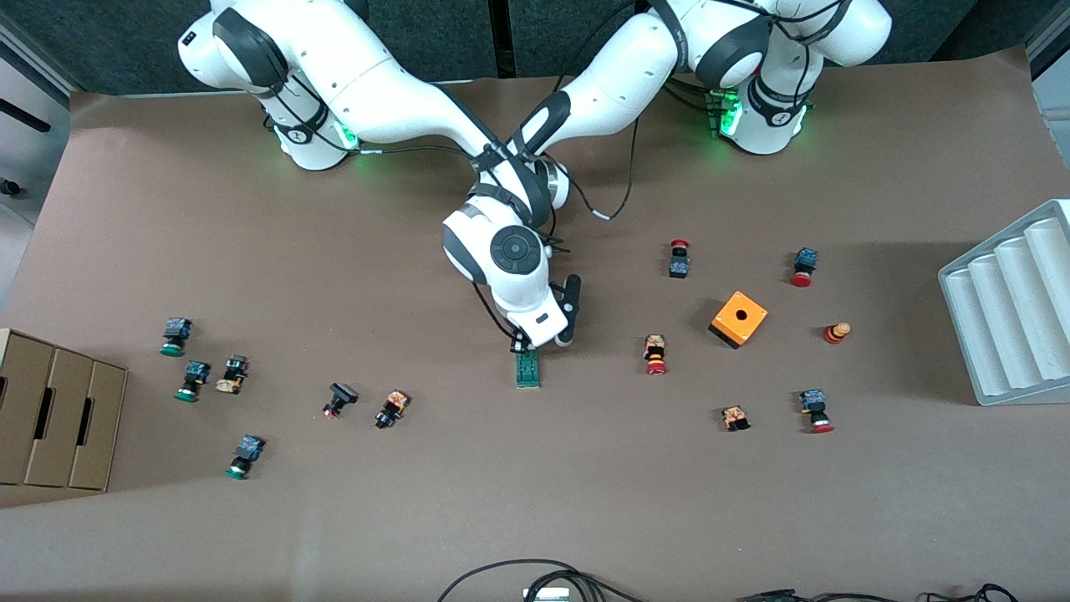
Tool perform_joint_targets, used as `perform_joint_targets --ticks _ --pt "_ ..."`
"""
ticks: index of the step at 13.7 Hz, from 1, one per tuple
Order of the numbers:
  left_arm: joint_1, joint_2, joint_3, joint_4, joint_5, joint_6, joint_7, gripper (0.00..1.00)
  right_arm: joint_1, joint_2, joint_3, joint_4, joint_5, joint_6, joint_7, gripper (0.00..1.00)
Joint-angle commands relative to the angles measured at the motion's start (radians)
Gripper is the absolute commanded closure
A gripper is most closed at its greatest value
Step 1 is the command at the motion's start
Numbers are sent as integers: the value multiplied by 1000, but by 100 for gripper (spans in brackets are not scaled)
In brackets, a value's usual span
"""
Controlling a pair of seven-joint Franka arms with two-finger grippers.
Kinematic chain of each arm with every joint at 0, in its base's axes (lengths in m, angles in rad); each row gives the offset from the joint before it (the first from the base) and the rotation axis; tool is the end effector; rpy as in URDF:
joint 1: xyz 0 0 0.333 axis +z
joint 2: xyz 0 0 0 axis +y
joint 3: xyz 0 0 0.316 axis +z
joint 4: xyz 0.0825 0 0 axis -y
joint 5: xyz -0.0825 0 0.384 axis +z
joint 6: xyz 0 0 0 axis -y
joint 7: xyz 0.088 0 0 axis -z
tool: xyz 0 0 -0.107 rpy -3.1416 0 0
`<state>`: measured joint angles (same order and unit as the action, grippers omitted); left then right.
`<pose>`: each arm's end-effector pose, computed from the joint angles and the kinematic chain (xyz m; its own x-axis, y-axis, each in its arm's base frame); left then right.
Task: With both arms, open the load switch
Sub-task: 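Keep pushing the white lever with the right gripper to its end stop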
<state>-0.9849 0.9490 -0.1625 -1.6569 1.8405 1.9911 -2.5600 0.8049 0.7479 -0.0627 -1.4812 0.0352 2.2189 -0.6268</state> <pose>0.3281 -0.5628 0.0622 0.3373 0.0238 0.9411 0.0341 -0.9993 0.0131 0.5222 0.4908 0.2318 0.2052 0.9786 -0.0156 0.9787 -0.2051 0.0069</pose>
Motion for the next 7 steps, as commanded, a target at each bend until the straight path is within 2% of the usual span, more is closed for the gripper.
perform_joint_targets --ticks 1,7 --pt "11 11 14 28 10 6 -14 62 11 2 -3 -24 -11 36 24 61" --pt "11 11 14 29 10 6 -14 61 11 14 -3 -24 -12 51 29 61"
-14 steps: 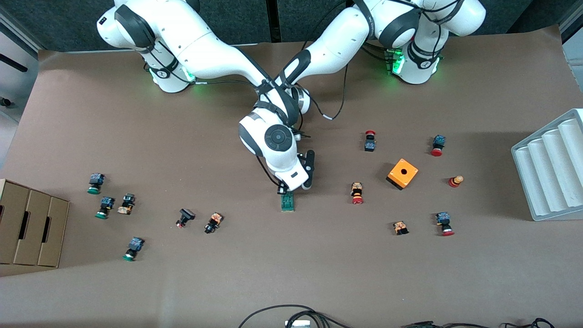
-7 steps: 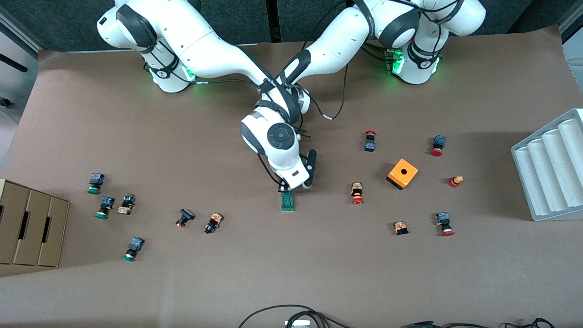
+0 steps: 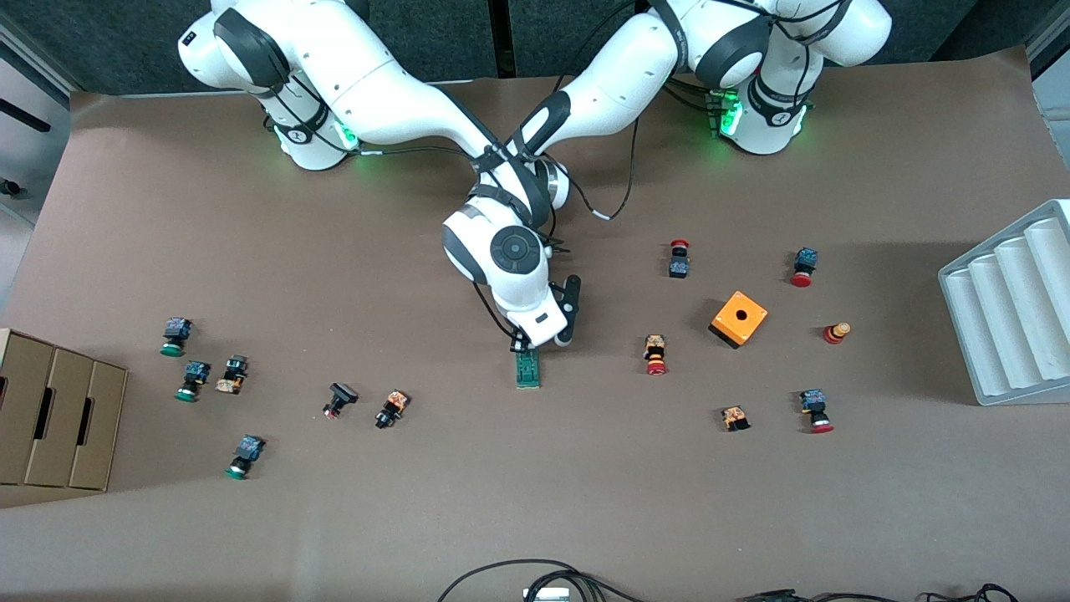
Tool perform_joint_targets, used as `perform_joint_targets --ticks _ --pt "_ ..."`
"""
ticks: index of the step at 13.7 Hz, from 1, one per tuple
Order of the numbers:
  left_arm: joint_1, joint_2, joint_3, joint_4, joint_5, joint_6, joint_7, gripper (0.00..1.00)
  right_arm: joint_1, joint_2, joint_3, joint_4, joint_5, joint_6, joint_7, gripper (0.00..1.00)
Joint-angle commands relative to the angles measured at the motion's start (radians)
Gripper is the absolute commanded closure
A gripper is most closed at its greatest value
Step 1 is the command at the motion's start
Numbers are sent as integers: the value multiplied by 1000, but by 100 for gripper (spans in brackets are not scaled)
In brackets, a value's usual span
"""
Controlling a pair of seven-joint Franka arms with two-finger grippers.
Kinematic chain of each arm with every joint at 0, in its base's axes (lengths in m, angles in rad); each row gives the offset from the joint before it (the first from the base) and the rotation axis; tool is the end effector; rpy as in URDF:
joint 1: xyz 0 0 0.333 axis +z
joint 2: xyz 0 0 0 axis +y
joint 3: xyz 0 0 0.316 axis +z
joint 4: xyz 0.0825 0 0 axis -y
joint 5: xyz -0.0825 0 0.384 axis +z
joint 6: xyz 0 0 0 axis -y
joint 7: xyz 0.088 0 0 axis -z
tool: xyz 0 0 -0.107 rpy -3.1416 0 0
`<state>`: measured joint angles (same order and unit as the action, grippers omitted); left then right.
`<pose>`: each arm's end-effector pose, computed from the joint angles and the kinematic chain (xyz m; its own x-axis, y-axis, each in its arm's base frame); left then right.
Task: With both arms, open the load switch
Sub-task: 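Keep pushing the white lever with the right gripper to its end stop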
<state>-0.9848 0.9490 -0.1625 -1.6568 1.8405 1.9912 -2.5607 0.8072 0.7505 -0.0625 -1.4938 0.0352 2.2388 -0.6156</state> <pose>0.3281 -0.5628 0.0623 0.3373 0.0246 0.9411 0.0344 -0.9993 0.0138 0.5200 0.4908 0.2261 0.2141 0.9767 -0.0119 0.9768 -0.2140 0.0101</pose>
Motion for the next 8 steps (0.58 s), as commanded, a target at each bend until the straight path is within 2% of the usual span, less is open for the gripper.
perform_joint_targets --ticks 1,8 --pt "11 11 14 28 10 6 -12 61 9 15 -3 -11 -12 36 17 61" --pt "11 11 14 28 10 6 -13 61 7 21 -3 -11 -14 44 17 61"
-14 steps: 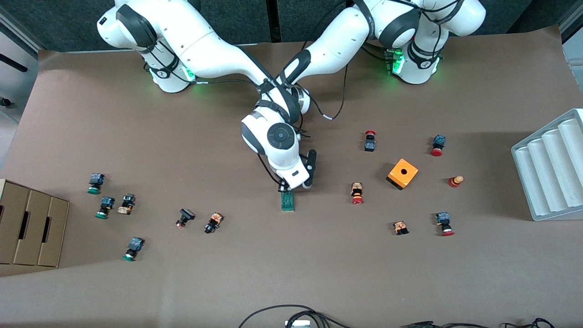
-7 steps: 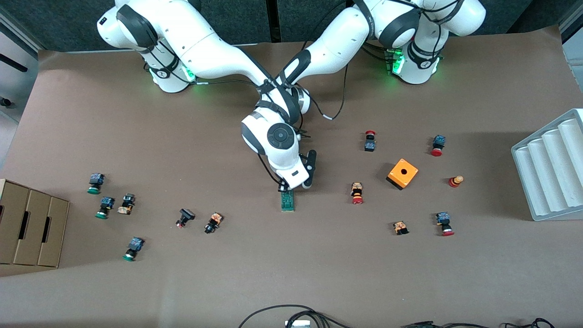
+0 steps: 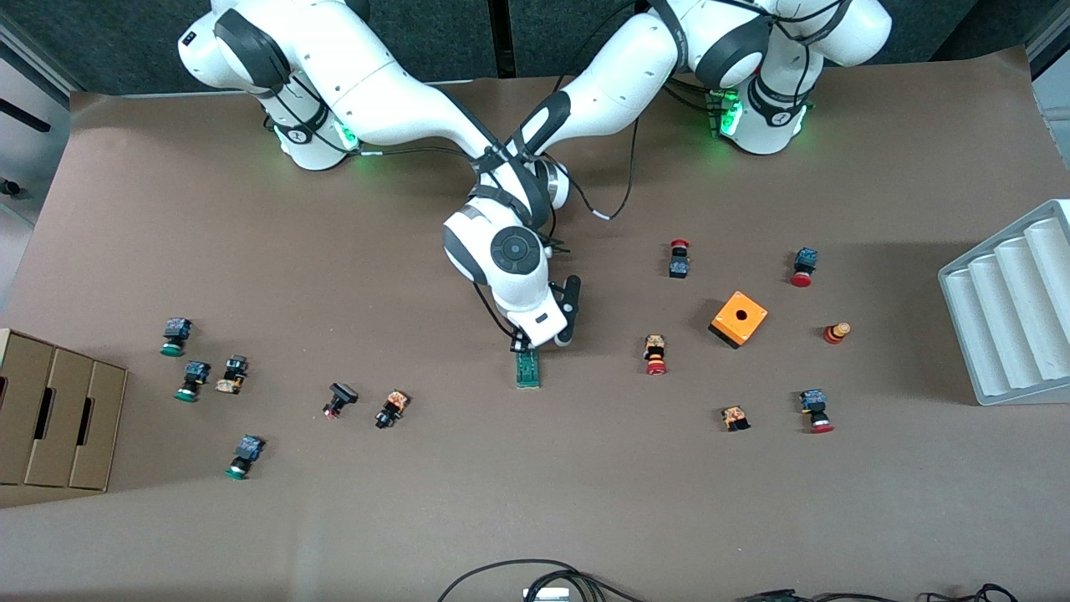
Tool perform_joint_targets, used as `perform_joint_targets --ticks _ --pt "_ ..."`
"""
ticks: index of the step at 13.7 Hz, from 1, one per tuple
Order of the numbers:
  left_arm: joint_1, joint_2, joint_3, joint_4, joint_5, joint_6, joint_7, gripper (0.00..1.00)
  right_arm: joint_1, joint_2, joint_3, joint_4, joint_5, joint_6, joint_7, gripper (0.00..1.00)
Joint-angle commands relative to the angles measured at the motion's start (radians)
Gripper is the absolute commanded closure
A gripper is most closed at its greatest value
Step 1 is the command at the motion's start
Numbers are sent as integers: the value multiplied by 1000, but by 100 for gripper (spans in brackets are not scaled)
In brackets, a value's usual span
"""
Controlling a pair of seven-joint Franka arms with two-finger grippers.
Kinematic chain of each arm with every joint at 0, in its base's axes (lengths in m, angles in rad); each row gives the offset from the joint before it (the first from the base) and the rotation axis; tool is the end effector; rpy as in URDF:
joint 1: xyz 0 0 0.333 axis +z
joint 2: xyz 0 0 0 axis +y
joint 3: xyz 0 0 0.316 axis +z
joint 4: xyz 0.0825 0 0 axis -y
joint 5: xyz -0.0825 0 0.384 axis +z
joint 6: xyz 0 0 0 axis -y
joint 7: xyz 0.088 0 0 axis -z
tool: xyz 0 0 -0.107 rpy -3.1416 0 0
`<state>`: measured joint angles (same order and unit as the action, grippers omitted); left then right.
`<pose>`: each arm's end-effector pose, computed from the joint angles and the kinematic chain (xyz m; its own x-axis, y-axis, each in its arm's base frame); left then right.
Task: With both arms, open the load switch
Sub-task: 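Keep pushing the white lever with the right gripper to its end stop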
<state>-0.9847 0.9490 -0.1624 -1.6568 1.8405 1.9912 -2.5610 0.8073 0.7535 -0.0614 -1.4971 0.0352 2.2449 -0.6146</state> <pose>0.3282 -0.5627 0.0623 0.3372 0.0249 0.9411 0.0347 -0.9993 0.0141 0.5191 0.4908 0.2230 0.2142 0.9767 -0.0118 0.9768 -0.2141 0.0095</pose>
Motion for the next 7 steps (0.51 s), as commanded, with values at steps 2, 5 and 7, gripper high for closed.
perform_joint_targets --ticks 2,5,7 --pt "11 11 14 28 9 6 -13 61 7 20 -5 -8 -12 42 16 61" --pt "11 11 14 28 8 6 -13 62 7 17 -5 -8 -12 42 18 60" --pt "11 10 14 28 8 6 -13 61 9 9 -5 -6 -11 39 18 55"
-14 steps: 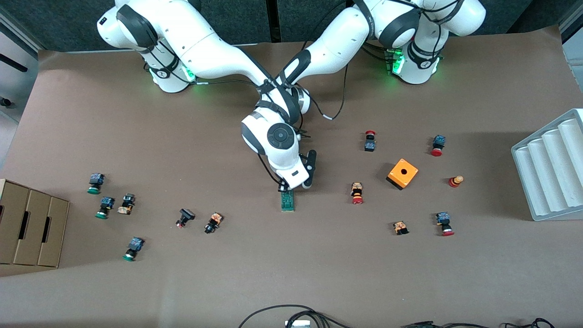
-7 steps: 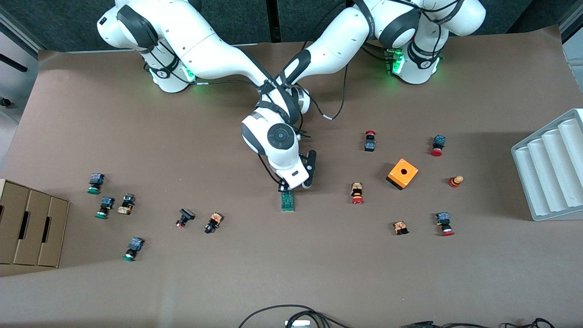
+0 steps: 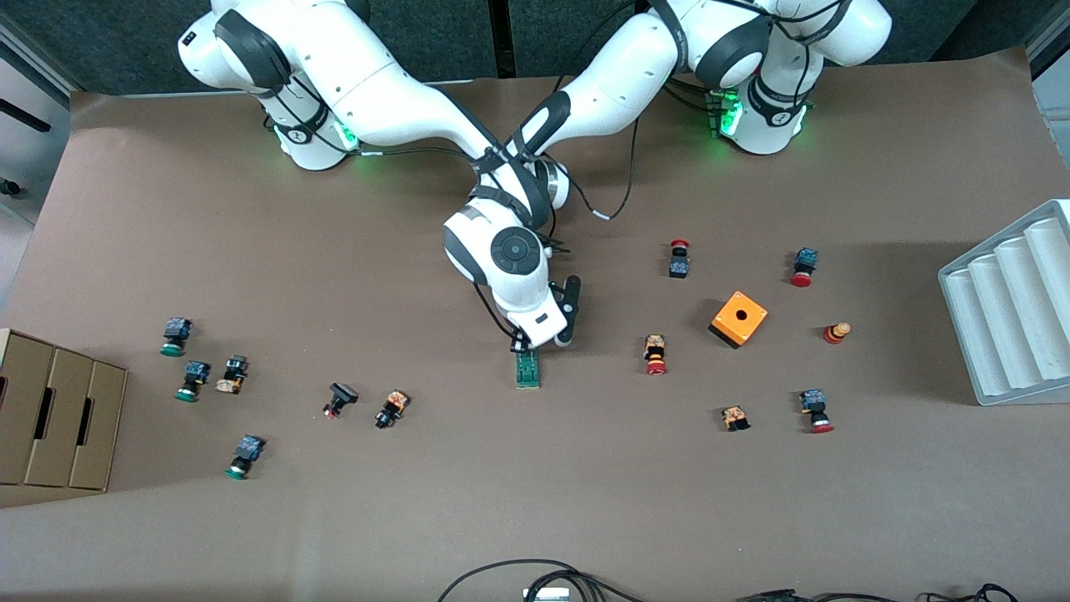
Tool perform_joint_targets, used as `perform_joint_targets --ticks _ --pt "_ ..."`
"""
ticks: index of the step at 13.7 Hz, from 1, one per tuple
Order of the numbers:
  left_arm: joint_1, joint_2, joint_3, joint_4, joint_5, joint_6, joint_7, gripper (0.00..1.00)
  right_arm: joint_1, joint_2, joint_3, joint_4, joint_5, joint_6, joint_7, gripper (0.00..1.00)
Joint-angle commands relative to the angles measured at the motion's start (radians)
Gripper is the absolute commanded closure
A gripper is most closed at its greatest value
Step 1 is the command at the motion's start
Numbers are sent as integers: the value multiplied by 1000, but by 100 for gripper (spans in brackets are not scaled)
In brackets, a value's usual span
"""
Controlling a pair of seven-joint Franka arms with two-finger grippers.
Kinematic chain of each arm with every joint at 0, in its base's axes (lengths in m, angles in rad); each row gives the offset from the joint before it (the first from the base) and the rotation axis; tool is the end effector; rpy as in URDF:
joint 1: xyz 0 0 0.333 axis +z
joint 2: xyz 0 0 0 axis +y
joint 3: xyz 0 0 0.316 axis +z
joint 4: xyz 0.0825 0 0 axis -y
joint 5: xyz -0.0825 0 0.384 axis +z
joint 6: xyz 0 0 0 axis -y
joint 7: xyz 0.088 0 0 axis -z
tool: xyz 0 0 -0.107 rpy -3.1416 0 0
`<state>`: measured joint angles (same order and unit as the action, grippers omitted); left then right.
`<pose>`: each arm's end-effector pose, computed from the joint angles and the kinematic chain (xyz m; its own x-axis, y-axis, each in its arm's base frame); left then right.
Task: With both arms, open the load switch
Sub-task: 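Keep pushing the white lever with the right gripper to its end stop, then open the right gripper and lift it away from the switch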
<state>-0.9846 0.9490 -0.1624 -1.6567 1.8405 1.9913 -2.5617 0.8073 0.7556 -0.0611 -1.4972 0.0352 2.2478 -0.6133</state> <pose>0.3283 -0.5627 0.0623 0.3372 0.0258 0.9411 0.0350 -0.9993 0.0148 0.5190 0.4910 0.2217 0.2152 0.9765 -0.0112 0.9765 -0.2151 0.0099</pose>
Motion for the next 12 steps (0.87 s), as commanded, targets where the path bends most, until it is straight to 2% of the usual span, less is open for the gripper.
perform_joint_targets --ticks 1,2,3,7,12 --pt "11 11 14 28 9 6 -12 61 9 -2 -5 -6 -9 32 18 40" --pt "11 11 14 28 10 6 -12 61 9 -15 -5 -6 -9 26 14 13" --pt "11 11 14 28 10 6 -12 61 10 -30 -5 -6 -9 15 12 0" --pt "11 13 14 28 10 6 -12 61 18 -133 -11 2 -6 -128 15 0" --pt "11 13 14 28 10 6 -12 61 6 -258 -14 6 -12 -201 143 0"
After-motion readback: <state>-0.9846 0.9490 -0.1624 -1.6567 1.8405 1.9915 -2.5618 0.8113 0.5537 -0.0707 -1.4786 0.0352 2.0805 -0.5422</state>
